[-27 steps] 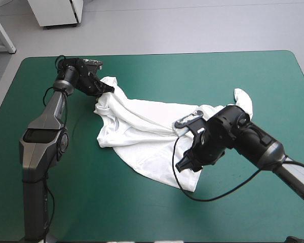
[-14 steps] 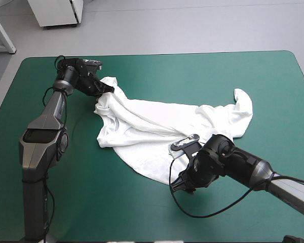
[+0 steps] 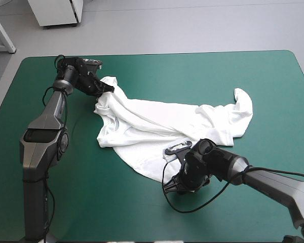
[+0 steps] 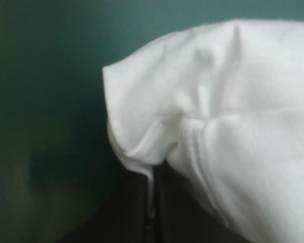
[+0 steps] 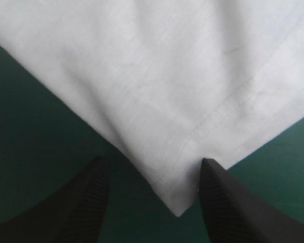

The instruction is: Fold the cloth

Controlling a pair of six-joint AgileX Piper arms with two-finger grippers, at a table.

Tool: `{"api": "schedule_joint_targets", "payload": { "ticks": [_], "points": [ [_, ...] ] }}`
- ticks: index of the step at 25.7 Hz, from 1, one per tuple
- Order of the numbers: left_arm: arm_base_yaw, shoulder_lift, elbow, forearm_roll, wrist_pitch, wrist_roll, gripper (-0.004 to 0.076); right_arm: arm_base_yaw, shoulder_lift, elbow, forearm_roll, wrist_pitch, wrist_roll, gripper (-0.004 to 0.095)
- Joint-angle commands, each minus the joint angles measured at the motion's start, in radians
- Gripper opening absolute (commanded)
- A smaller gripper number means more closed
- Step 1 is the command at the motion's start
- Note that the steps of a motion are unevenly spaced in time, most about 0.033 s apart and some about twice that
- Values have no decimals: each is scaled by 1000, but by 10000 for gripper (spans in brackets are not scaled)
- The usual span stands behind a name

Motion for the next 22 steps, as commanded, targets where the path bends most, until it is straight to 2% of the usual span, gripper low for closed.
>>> {"api": "schedule_joint_targets", "payload": {
  "ticks": [1,3,5,6,7,10,13,16,22],
  "points": [
    [-1,-62,-32,-13,-21,-5,-22,2,-8,41,24,-40,-5,509],
    [-1,-62,-32,-15,-25,-5,-22,2,-1,85,38,-58,-7,456],
    [-1,-62,-32,-18,-27,-5,-22,3,2,105,38,-70,-7,324],
    [-1,-62,-32,-21,-28,-5,-22,3,2,106,30,-71,-7,201],
    [-1,-62,-32,-25,-28,-5,-22,3,2,106,28,-71,-7,7],
    [-1,-62,-32,-48,-23,-5,-22,3,2,88,28,-58,-19,-17],
    [-1,-62,-79,-50,37,-5,-22,3,-15,17,-28,18,-20,-17],
    [-1,-66,-157,-50,85,-5,-22,1,-51,-82,-120,93,-17,-17],
    [-1,-152,-280,-6,115,10,-22,1,-141,-339,-348,238,-4,-17]
  ]
}}
